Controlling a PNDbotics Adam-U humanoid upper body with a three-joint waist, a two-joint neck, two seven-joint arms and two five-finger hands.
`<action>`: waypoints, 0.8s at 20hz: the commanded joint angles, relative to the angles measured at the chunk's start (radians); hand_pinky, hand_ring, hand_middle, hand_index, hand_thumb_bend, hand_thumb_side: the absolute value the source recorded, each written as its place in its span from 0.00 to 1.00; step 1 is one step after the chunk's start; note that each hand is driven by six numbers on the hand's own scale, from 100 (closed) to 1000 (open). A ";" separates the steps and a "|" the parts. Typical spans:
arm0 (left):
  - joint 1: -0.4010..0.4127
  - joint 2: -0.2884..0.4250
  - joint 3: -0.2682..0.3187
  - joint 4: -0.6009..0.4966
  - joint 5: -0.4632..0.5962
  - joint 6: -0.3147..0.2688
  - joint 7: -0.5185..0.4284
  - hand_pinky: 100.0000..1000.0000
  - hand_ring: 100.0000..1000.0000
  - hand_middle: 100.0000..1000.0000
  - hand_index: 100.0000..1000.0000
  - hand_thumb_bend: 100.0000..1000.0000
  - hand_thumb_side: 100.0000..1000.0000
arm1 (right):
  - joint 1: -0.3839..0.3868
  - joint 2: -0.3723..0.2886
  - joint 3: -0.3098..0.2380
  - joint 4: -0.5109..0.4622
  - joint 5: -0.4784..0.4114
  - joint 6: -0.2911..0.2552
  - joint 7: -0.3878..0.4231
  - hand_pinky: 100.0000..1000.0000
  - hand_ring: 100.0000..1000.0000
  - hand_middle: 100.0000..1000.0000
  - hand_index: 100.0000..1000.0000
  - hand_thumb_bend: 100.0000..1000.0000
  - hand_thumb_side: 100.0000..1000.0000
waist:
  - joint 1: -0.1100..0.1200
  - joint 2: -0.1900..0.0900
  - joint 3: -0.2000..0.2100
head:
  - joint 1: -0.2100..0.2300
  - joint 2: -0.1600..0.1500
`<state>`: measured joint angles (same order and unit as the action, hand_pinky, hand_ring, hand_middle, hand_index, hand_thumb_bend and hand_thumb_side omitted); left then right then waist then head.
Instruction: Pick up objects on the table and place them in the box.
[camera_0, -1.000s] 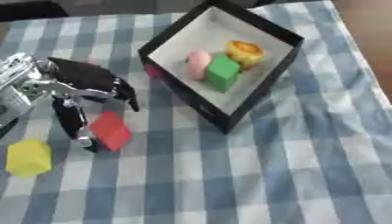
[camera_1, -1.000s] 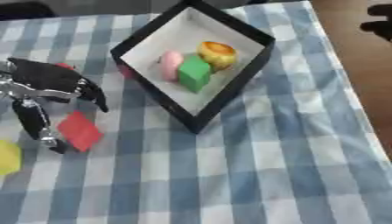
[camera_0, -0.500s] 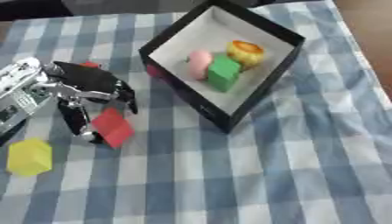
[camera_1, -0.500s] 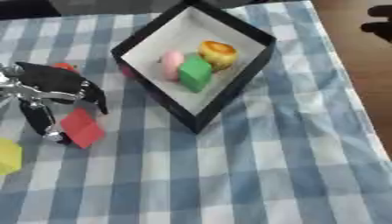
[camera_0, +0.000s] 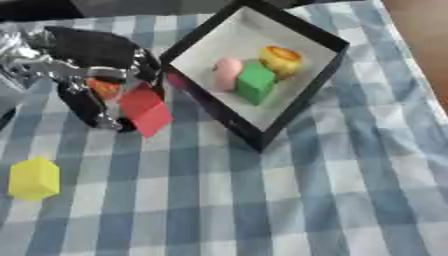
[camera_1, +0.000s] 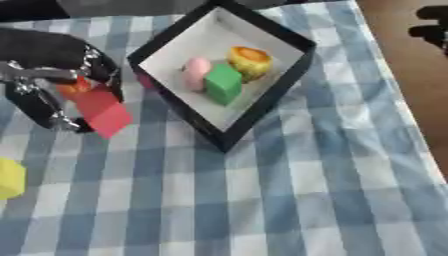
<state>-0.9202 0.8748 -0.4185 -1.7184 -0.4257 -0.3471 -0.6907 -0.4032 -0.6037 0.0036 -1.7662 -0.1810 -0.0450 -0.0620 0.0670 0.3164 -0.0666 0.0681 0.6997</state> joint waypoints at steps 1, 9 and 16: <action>-0.074 -0.029 0.045 -0.001 0.002 0.050 -0.018 0.71 0.67 0.58 0.66 0.23 0.00 | -0.018 -0.034 -0.002 -0.017 -0.008 -0.004 0.004 0.93 0.76 0.77 0.76 0.00 0.78 | -0.009 -0.028 -0.003 | 0.006 0.004; -0.284 -0.239 0.052 0.202 -0.096 0.179 -0.065 0.71 0.67 0.58 0.66 0.28 0.00 | -0.067 -0.013 0.021 -0.022 -0.029 -0.001 0.026 0.93 0.76 0.78 0.76 0.00 0.77 | -0.013 -0.026 -0.044 | 0.059 -0.007; -0.334 -0.421 0.043 0.384 -0.200 0.277 -0.115 0.73 0.69 0.61 0.68 0.36 0.00 | -0.073 -0.004 0.023 -0.024 -0.033 0.006 0.027 0.93 0.76 0.78 0.76 0.00 0.78 | -0.008 -0.020 -0.049 | 0.061 -0.015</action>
<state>-1.2288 0.4695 -0.3867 -1.3546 -0.6061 -0.0882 -0.8026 -0.4657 -0.5935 0.0317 -1.7706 -0.2072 -0.0383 -0.0376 0.0668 0.3159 -0.1153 0.1295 0.6957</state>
